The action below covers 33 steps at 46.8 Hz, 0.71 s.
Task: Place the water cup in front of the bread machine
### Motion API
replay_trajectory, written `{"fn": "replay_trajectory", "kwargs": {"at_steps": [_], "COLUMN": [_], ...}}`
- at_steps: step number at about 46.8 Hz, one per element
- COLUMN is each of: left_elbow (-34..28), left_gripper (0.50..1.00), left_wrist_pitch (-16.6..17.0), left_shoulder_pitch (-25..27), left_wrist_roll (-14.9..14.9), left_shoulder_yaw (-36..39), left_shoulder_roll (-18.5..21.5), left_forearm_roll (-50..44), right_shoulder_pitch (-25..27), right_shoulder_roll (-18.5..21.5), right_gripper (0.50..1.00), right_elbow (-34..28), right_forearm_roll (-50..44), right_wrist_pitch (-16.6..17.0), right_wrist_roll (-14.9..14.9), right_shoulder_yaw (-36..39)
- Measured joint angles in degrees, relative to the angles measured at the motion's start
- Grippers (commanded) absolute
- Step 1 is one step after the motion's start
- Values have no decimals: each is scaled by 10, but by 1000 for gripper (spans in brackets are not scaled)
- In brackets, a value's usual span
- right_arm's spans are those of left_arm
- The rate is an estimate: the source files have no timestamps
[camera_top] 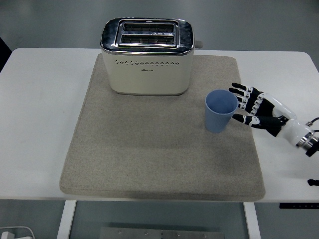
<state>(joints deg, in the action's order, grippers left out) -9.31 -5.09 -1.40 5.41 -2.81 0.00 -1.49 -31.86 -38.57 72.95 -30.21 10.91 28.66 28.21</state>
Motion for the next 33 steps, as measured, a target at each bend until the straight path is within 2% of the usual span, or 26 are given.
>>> {"fn": "replay_trajectory", "kwargs": {"at_steps": [10,33], "left_elbow": [1,2], "left_gripper": [1000,1000], "left_wrist_pitch": [0,0], "left_shoulder_pitch": [0,-1], "left_wrist_roll": [0,0], "left_shoulder_yaw": [0,0], "left_shoulder_roll": [0,0], "left_forearm_roll": [0,0], "right_shoulder_pitch": [1,0], "right_shoulder_roll": [25,50], "right_gripper": [921,921], "right_elbow": [-5,-24], "right_forearm_roll": [-19,-20], "right_wrist_pitch": [-13,-13], "right_wrist_roll": [0,0], "right_shoulder_yaw": [0,1]}}
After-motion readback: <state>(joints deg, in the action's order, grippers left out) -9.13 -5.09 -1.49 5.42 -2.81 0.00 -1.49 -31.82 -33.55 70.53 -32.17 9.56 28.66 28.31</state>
